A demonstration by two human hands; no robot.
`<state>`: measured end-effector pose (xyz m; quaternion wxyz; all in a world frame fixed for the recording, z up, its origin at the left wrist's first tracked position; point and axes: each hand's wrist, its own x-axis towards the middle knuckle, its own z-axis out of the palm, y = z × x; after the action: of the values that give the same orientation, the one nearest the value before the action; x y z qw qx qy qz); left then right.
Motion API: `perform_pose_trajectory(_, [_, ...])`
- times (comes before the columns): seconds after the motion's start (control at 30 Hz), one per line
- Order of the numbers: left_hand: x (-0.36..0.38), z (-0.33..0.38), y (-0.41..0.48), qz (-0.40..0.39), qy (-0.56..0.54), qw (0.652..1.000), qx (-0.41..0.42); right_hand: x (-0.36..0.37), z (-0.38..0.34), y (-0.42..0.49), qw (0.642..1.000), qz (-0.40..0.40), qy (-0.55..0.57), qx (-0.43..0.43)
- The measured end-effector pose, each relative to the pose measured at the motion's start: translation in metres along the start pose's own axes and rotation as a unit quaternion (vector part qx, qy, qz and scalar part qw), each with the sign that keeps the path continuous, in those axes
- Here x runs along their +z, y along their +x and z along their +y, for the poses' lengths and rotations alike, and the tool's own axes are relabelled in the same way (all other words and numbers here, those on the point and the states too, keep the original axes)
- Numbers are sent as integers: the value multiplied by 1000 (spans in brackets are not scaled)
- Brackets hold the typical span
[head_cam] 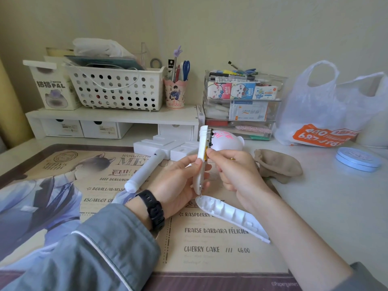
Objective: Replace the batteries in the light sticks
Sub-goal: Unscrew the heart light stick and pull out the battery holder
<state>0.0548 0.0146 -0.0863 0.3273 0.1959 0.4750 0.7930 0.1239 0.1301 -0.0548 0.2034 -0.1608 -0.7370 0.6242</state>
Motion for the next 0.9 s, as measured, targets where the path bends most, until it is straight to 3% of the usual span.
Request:
perform_pose_trajectory(0.17, [0, -1, 0, 2, 25, 1000, 18, -3, -5, -7, 999, 8, -21, -45])
perform_pose_trajectory(0.5, [-2, -3, 0, 0, 58, 998, 30, -7, -10, -9, 998, -26, -39, -37])
perform_pose_trajectory(0.9, [-3, -5, 0, 4, 83, 996, 40, -5, -3, -3, 988, 18, -134, -77])
